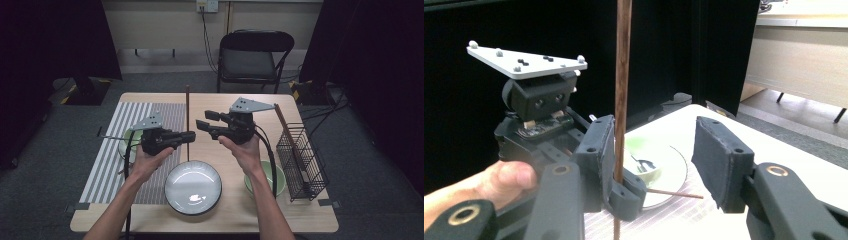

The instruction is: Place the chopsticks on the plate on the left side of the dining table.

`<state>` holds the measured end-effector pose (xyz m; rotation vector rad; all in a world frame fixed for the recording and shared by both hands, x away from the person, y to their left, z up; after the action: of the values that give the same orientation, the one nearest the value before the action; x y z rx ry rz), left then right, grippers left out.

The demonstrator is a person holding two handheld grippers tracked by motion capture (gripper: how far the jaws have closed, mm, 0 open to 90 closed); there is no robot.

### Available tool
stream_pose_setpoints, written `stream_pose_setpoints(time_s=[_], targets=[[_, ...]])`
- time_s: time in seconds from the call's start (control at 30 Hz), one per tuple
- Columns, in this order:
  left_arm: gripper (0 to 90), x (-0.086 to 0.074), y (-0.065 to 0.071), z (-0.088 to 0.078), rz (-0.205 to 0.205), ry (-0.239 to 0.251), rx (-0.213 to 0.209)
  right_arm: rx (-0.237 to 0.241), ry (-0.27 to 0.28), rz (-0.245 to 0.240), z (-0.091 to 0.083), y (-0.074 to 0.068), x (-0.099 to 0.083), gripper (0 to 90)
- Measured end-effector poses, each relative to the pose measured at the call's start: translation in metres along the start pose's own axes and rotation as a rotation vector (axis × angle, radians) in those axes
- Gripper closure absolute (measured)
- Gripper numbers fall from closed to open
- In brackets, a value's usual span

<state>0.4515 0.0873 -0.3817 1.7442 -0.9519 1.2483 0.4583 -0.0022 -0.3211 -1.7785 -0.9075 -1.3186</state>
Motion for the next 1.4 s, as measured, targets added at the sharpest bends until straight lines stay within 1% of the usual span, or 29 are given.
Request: stream_pose_setpoints(time_s=[0.07,0.1,0.13,0.17,0.2,0.23,0.27,0.3,0.37,0.43,0.5,0.57,0.6,0.67,0.77,0.8,0.87,0.93,1.17,1.23,1.3,1.33,1.4], targets=[[84.8,0.000,-0.001,-0.002,0.000,-0.007,0.007,-0.003,-0.003,0.002,-0.001,0.001,-0.002,50.3],[84.9,0.001,0.000,-0.003,-0.006,0.001,-0.001,-0.005,-0.006,0.005,-0.002,0.002,-0.003,50.0],[84.8,0.002,0.001,-0.004,-0.004,0.002,-0.007,-0.004,-0.008,0.003,-0.002,0.002,-0.005,50.0],[84.8,0.003,0.001,-0.004,0.010,-0.005,0.001,-0.007,-0.009,0.004,-0.002,0.003,-0.006,49.9],[84.8,0.003,0.001,-0.004,0.025,-0.016,0.017,-0.007,-0.010,0.007,-0.003,0.003,-0.008,50.0],[84.9,0.004,0.002,-0.005,0.027,-0.017,0.011,-0.007,-0.013,0.008,-0.003,0.003,-0.009,50.4],[84.8,0.006,0.003,-0.006,0.022,-0.008,0.001,-0.007,-0.015,0.009,-0.004,0.003,-0.011,51.2],[84.8,0.007,0.004,-0.007,0.019,-0.004,0.003,-0.008,-0.017,0.007,-0.004,0.003,-0.013,51.7],[84.9,0.011,0.006,-0.009,0.009,0.013,-0.011,-0.015,-0.020,0.003,-0.006,0.003,-0.016,52.5],[84.9,0.015,0.008,-0.012,0.028,0.012,0.005,-0.016,-0.021,0.002,-0.007,0.003,-0.020,53.2],[84.8,0.018,0.009,-0.013,0.028,0.023,-0.006,-0.017,-0.028,0.004,-0.008,0.003,-0.025,53.7],[84.9,0.021,0.008,-0.015,0.026,0.031,-0.002,-0.016,-0.038,0.004,-0.009,0.002,-0.032,54.4],[84.8,0.023,0.009,-0.015,0.021,0.041,-0.010,-0.014,-0.041,0.004,-0.009,0.002,-0.035,55.1],[84.8,0.026,0.008,-0.016,0.025,0.042,-0.007,-0.012,-0.065,0.004,-0.008,0.001,-0.044,55.4],[84.8,0.029,0.008,-0.017,0.029,0.045,-0.004,0.000,-0.081,0.012,-0.005,-0.002,-0.056,56.0],[84.9,0.031,0.008,-0.017,0.026,0.057,-0.010,0.004,-0.085,0.018,-0.004,-0.002,-0.059,56.0],[84.8,0.032,0.007,-0.017,0.035,0.052,-0.001,0.013,-0.095,0.021,-0.001,-0.004,-0.065,56.2],[84.9,0.032,0.007,-0.016,0.034,0.051,-0.002,0.024,-0.105,0.023,0.003,-0.006,-0.069,56.6],[84.9,0.032,0.009,-0.010,0.033,0.054,-0.008,0.062,-0.119,0.017,0.018,-0.017,-0.073,58.0],[84.9,0.031,0.010,-0.009,0.045,0.039,-0.005,0.065,-0.123,0.018,0.022,-0.018,-0.074,59.1],[84.9,0.031,0.011,-0.009,0.038,0.045,-0.012,0.069,-0.122,0.023,0.023,-0.018,-0.074,59.5],[84.8,0.031,0.012,-0.007,0.034,0.051,-0.014,0.076,-0.121,0.023,0.026,-0.019,-0.075,61.7],[84.9,0.032,0.013,-0.006,0.031,0.057,-0.018,0.080,-0.123,0.023,0.029,-0.020,-0.075,63.3]])
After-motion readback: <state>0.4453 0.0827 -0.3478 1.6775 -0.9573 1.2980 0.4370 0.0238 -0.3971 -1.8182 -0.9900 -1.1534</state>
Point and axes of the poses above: each handheld gripper's, and its own axes: z roughly forward along the jaws, x roughly out of its top, y roughly to its right, the point moved 10 cm from there along z, roughly forward along the jaws, and after that the axes turned 2 degrees about x, right-handed, at the moved point
